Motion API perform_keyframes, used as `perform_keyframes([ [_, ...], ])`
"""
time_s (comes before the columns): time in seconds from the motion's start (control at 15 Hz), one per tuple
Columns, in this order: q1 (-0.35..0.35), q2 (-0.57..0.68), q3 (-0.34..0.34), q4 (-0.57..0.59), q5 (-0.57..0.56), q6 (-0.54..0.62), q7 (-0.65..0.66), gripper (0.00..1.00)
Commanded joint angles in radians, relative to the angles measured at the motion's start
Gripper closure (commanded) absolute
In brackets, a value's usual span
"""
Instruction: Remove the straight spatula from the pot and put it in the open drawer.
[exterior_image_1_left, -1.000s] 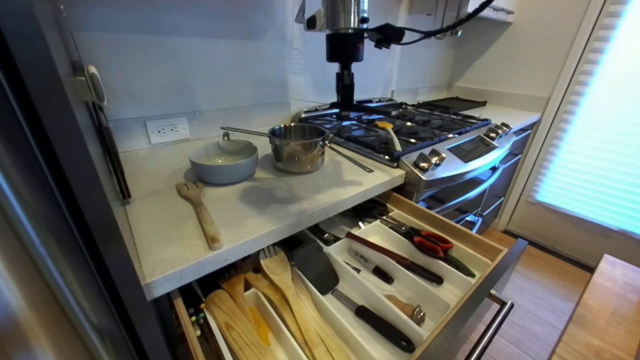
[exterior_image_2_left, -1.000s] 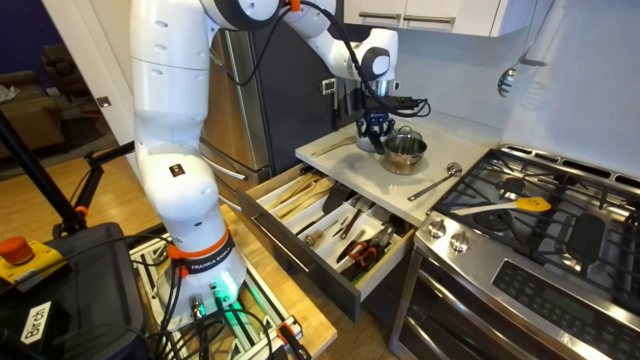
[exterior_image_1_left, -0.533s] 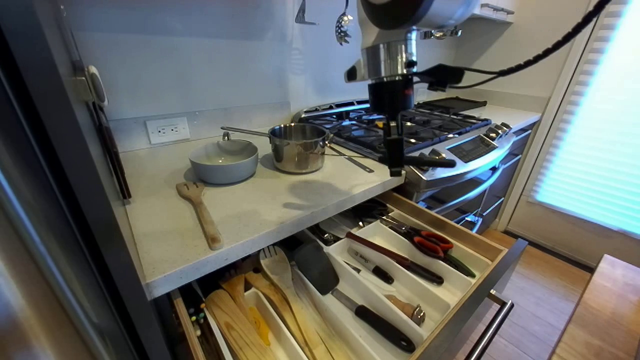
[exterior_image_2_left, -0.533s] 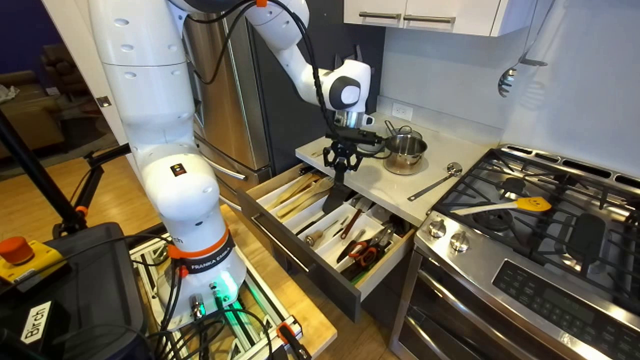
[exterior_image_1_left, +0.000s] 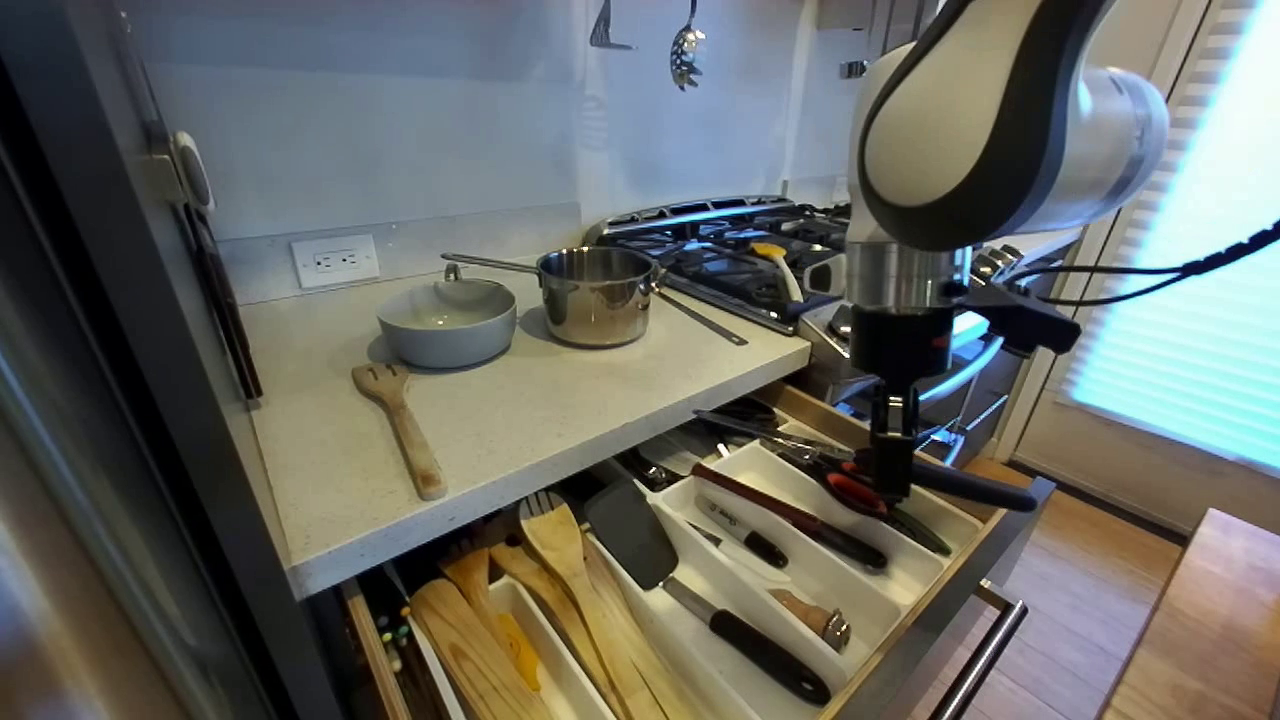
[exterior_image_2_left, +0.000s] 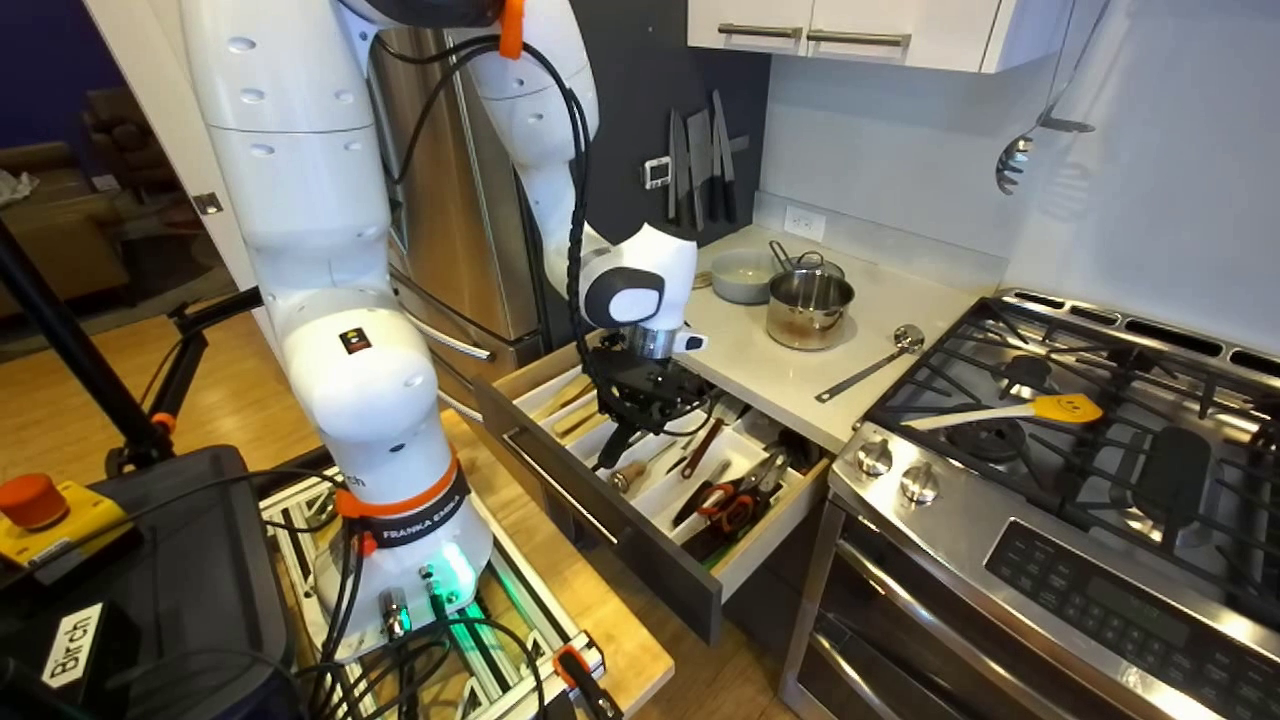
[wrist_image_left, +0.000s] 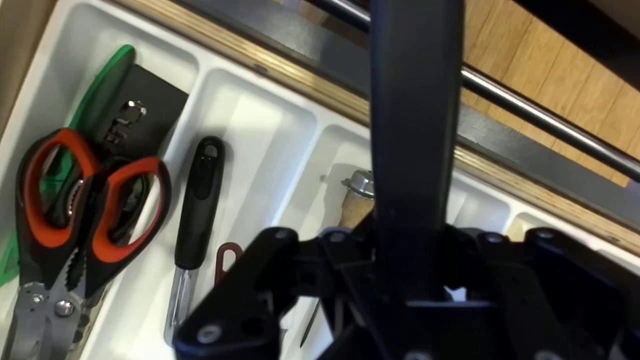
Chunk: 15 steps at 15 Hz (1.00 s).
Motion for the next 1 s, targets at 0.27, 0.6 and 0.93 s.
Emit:
perform_keyframes([
  [0.27, -0.108, 0.198, 0.140, 0.038, 0.347, -0.033, -0.244, 0.98],
  [0.6, -0.174, 0.306, 0.157, 0.095, 0.374, -0.096, -0.283, 0.98],
  [0.93, -0.224, 0.348, 0.152, 0.185, 0.398, -0.116, -0.257, 0.98],
])
